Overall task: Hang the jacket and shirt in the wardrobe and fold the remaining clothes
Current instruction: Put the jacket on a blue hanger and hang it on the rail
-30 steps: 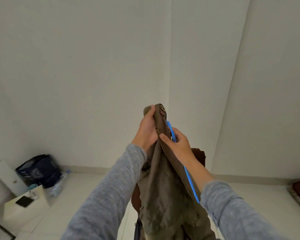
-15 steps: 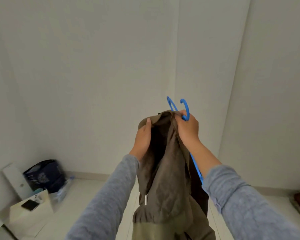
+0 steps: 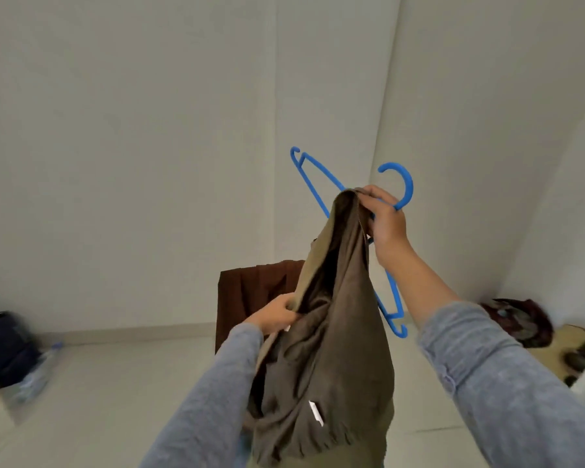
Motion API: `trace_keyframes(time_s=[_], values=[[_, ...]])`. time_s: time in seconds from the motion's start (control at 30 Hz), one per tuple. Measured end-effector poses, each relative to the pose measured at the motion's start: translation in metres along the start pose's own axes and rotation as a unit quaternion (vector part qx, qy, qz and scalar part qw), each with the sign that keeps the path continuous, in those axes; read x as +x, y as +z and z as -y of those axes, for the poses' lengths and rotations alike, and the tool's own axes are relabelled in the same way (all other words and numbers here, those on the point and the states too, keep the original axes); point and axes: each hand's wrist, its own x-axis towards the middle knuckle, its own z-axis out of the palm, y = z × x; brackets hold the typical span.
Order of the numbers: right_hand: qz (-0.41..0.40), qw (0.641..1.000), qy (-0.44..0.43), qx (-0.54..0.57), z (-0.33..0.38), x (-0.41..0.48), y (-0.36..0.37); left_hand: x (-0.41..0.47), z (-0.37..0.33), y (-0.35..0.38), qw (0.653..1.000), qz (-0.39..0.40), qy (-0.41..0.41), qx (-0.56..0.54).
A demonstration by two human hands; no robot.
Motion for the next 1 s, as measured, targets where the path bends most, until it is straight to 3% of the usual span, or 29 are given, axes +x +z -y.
trace_keyframes(time_s=[0.17,0.3,0.37,0.43,0.5,0.57,0.63,0.77,0.9,1.0], values=[[0.023,0.981,0.091,-0.171,0.003,0.014,-0.072,0.026,-0.032,0.018,0.993,-0.109,0.037,0.036],[0.104,0.896,0.156,-0.402,-0.012,0.011,-0.108,0.035,-0.091,0.002,0.979,-0.167,0.114,0.014],[0.108,0.900,0.153,-0.395,-0.031,0.003,-0.109,0.039,-0.125,-0.008,0.969,-0.178,0.169,0.022],[0.134,0.925,0.150,-0.321,-0.048,-0.001,-0.101,0.042,-0.153,-0.012,0.963,-0.150,0.196,0.105],[0.173,0.929,0.142,-0.296,-0.060,0.001,-0.089,0.042,-0.171,-0.010,0.956,-0.128,0.192,0.179],[0.179,0.932,0.143,-0.281,-0.065,0.001,-0.075,0.037,-0.177,-0.013,0.955,-0.136,0.192,0.180],[0.137,0.947,0.119,-0.267,-0.068,0.003,-0.068,0.033,-0.170,-0.025,0.956,-0.157,0.195,0.154],[0.067,0.954,0.052,-0.286,-0.064,0.014,-0.060,0.018,-0.113,-0.036,0.974,-0.148,0.128,0.112],[0.055,0.952,0.005,-0.302,-0.052,0.017,-0.040,0.002,-0.027,0.007,0.999,-0.022,0.015,-0.025],[0.025,0.961,0.009,-0.274,-0.051,0.014,-0.036,-0.009,0.026,0.039,0.995,-0.026,-0.036,-0.090]])
